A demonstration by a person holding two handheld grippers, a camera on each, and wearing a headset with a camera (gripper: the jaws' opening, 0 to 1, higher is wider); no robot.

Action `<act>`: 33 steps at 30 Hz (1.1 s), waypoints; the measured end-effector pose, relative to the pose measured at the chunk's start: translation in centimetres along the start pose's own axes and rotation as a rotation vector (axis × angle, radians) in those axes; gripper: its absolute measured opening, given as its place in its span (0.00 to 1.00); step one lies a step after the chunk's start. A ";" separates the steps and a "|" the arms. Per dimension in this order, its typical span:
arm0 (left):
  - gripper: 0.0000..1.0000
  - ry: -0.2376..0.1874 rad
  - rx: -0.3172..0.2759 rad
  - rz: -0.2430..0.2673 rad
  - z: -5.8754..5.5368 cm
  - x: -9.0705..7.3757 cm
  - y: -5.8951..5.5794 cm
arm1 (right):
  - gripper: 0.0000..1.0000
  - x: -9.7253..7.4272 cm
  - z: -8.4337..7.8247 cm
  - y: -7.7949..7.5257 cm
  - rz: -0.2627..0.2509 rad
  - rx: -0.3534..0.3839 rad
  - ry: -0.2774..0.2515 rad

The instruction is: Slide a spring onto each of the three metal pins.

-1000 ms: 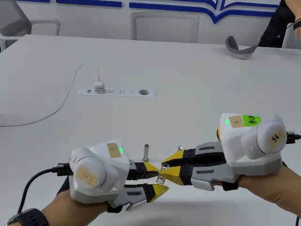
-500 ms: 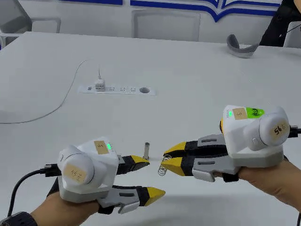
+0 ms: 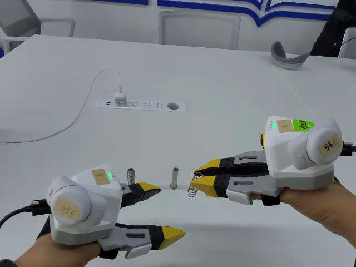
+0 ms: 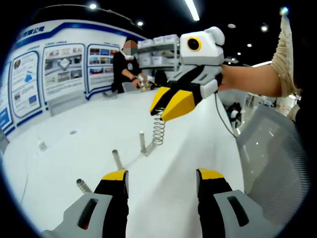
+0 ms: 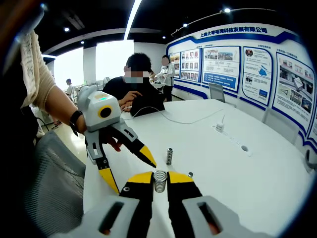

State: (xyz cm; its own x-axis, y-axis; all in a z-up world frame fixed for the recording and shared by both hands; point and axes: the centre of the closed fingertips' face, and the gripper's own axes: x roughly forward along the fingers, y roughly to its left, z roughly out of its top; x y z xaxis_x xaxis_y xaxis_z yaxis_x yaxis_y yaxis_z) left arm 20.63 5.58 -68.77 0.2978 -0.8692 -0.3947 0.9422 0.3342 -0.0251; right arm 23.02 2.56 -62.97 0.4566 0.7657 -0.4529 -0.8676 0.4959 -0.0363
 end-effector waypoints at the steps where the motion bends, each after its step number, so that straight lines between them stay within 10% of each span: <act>1: 0.56 0.000 -0.003 0.005 -0.1 -0.1 0.1 | 0.12 0.0 0.1 -0.1 -0.002 -0.001 -0.001; 33: 0.62 -0.013 -0.086 0.148 -2.3 -4.4 3.1 | 0.12 3.1 1.7 -4.6 -0.057 -0.020 -0.003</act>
State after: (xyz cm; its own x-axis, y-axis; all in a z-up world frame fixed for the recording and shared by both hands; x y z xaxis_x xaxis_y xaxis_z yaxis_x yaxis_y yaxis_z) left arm 21.85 11.29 -69.20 0.4352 -0.8125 -0.3879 0.8714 0.4885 -0.0458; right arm 28.73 3.35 -62.66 0.5059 0.7379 -0.4468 -0.8440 0.5304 -0.0796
